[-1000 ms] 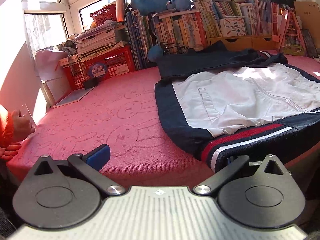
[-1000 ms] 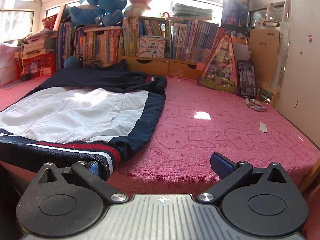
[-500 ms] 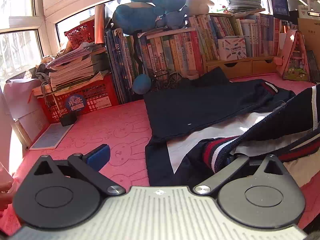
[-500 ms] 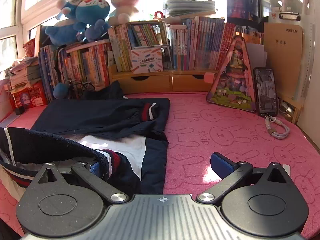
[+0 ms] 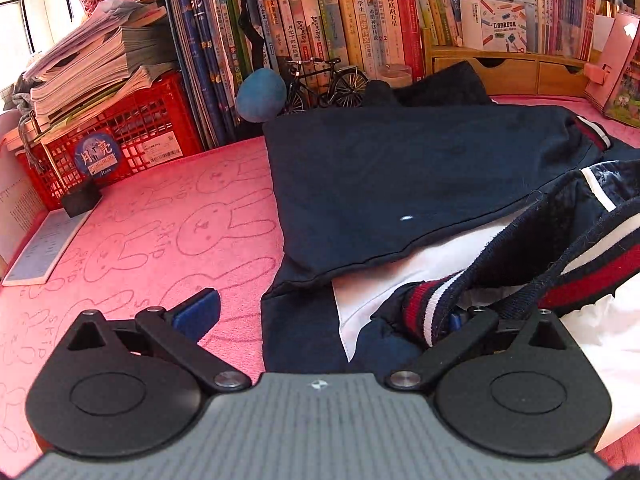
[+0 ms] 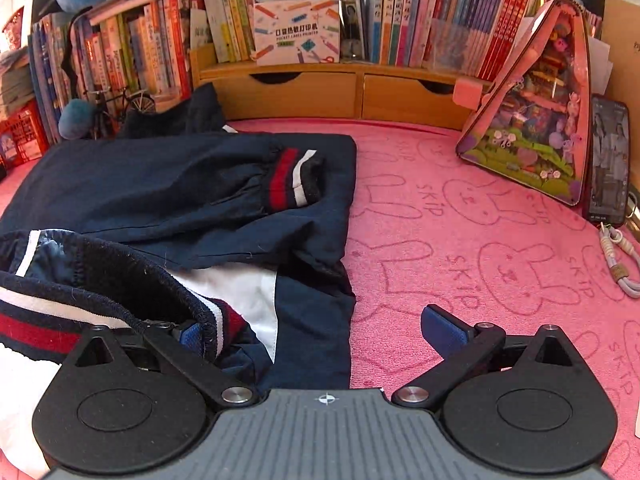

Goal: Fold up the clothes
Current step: 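Reach both grippers to the striped hem band and grasp it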

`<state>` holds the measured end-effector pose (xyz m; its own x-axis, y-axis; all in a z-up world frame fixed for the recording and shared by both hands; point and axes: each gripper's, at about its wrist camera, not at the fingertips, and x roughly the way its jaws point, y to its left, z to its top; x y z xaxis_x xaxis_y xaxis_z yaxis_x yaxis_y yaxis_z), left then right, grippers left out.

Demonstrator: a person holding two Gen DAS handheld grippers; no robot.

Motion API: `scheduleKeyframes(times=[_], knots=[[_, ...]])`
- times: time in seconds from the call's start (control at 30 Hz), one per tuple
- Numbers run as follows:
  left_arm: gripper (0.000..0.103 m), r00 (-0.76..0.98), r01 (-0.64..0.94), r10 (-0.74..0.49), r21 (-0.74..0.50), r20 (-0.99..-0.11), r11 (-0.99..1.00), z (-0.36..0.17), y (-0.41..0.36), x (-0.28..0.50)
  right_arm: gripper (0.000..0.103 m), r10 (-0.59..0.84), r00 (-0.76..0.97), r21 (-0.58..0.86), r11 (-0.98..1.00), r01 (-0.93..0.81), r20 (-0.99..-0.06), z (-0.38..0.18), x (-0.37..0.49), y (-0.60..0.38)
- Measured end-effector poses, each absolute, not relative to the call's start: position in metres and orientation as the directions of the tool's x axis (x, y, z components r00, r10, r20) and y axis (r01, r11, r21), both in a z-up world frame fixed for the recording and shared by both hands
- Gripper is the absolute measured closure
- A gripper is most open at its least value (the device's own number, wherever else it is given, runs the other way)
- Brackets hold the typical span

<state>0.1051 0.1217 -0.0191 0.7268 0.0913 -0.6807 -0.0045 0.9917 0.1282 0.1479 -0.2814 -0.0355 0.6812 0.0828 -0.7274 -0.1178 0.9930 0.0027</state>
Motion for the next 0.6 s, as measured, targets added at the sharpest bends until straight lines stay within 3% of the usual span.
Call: scheduleKeyframes(times=[0.17,0.33,0.5,0.6], knots=[[0.0,0.69,-0.046,-0.002,-0.047,-0.724,0.998,-0.029,0.143,0.116,0.0,0.121,0.658,0.071,0.992,-0.102,-0.744,-0.049,0.156,-0.285],[0.0,0.722,-0.031,-0.044,-0.095,-0.691,0.995,-0.004,0.154,0.11,0.0,0.219,0.679,0.162,0.976,-0.148,-0.7,-0.026,0.149,-0.301],[0.0,0.746,0.024,-0.101,-0.126,-0.658,0.992,0.024,0.159,0.114,0.0,0.416,0.665,0.367,0.903,-0.223,-0.62,0.011,0.146,-0.33],[0.0,0.715,0.007,-0.101,-0.138,-0.692,0.99,0.025,0.154,0.126,0.0,0.39,0.645,0.338,0.917,-0.211,-0.657,0.015,0.155,-0.329]])
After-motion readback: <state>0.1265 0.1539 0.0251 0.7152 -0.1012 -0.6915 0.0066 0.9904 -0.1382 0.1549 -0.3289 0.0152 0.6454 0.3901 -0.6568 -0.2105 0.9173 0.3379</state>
